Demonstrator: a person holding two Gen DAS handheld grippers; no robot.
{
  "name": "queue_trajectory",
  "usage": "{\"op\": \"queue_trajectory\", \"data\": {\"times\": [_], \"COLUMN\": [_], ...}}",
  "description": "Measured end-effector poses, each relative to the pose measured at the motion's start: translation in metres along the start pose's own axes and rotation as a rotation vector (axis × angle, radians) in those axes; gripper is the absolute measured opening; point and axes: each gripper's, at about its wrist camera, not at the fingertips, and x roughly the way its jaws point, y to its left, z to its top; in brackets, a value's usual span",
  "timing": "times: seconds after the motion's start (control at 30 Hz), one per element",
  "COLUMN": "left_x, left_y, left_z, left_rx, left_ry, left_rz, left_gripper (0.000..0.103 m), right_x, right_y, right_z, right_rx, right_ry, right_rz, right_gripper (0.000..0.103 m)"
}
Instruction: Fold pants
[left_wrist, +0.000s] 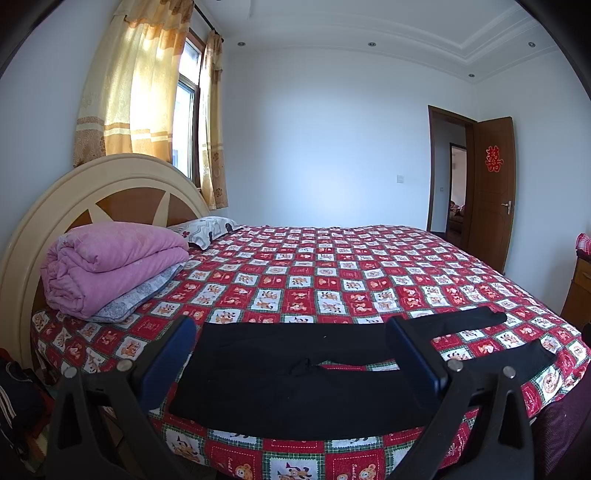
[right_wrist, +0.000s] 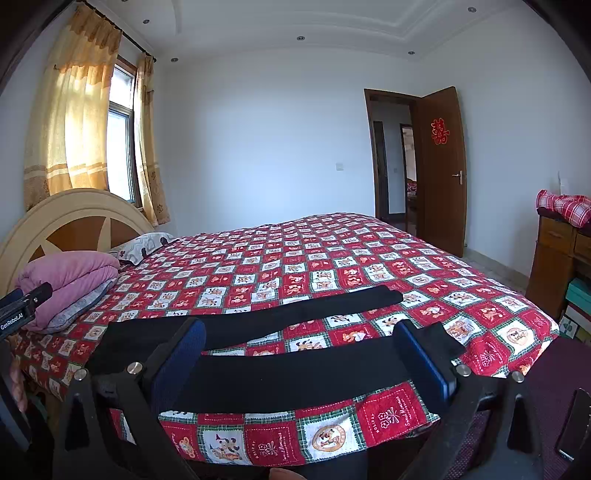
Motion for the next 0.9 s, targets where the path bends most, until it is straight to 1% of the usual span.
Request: {"op": "queue_trajectory", "data": {"times": [0.9], "left_x": [0.0005], "left_y": [-0.0024], "left_z": [-0.0014], "left_rx": [-0.002], "left_ry": [0.004], "left_rz": [0.0], "left_gripper": [0.103], "right_x": [0.0031], "right_y": [-0.0007], "right_z": [-0.0031], "right_rx": [-0.002], "right_ry": [0.008], "right_rz": [0.001], "right_gripper": [0.102]}}
